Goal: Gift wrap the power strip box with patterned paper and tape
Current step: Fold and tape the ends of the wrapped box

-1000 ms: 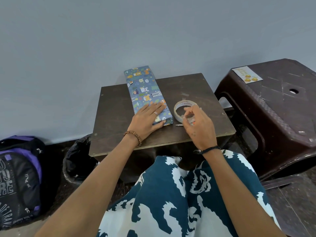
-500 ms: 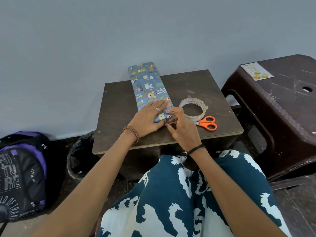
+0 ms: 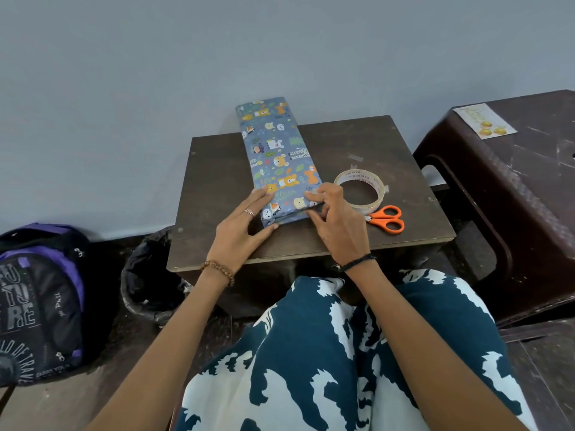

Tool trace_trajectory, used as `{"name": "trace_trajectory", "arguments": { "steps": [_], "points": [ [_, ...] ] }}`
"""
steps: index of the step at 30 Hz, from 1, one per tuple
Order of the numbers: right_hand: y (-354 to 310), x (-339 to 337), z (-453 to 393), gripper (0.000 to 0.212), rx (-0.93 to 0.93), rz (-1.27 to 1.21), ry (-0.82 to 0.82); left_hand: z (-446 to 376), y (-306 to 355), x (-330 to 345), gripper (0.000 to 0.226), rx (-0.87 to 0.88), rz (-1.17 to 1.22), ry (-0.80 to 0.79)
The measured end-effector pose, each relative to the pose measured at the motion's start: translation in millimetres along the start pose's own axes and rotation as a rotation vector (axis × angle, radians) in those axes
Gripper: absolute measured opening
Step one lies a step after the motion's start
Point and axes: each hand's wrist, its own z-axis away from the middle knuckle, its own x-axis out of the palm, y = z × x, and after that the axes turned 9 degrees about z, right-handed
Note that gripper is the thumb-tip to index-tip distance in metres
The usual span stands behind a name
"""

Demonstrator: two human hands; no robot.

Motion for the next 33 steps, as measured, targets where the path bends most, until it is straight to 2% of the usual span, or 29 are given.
{"name": "trace_trajectory", "arguments": {
  "steps": [5, 10, 15, 25, 33],
  "points": [
    [-1, -1, 0, 0.057, 0.000, 0.006, 0.005, -1, 4, 1, 0.053, 0.021, 0.069, 0.052],
    [1, -8, 0, 0.029, 0.062, -0.099, -0.068, -2, 3, 2, 0.053, -0.007, 0.095, 0.057],
    [-11, -5, 10, 0.014, -0.092, -0.177, -0.119, -2, 4, 1, 0.053, 0.006, 0.091, 0.058],
    [-22, 1, 11, 0.007, -0.179, -0.012, -0.094, -2, 9, -1, 0.051, -0.012, 0.116, 0.026],
    [-19, 3, 3, 0.007, -0.339, 0.164, -0.069, -3, 8, -2, 0.050, -0.016, 0.168, 0.056]
  ]
}}
